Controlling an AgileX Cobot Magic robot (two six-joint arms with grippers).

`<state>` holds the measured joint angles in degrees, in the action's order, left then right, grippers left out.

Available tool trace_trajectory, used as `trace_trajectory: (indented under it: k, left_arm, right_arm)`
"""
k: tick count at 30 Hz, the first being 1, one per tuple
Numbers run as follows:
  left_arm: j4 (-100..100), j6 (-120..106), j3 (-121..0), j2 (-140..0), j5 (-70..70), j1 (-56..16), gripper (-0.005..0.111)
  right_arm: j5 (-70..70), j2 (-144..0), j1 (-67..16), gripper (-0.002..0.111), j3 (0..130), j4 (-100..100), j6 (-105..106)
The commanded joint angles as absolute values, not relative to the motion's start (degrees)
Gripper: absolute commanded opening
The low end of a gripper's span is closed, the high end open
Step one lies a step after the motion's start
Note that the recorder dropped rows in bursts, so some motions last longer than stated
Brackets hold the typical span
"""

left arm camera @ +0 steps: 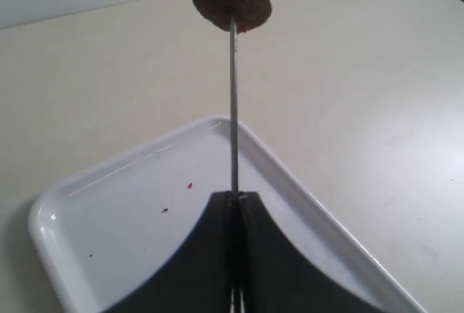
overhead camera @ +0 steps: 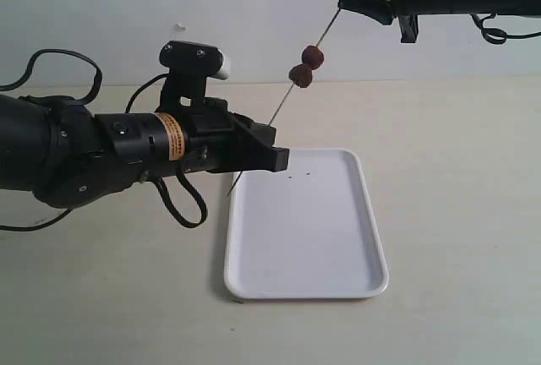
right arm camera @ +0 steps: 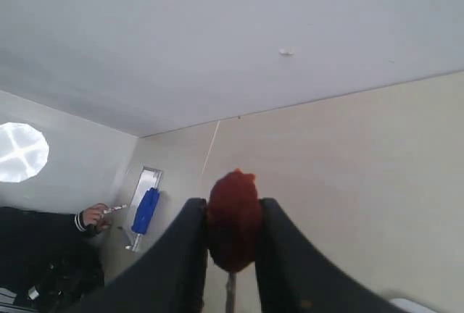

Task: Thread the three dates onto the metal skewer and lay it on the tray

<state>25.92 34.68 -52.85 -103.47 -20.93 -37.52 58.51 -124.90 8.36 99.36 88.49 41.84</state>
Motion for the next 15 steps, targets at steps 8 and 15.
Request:
trace_trajectory:
  k: [8,15]
  left_arm:
    - [23.55,35.22,-52.61,-102.99,-24.45,-37.77,0.0]
    - [23.11,35.11,-52.61,-102.99,-25.23,-37.77,0.0]
  right_arm:
    - [60.6,-124.79,8.3,0.023,99.26,88.2,43.42]
    - [61.29,-124.79,8.3,0.022,99.26,86.88,43.42]
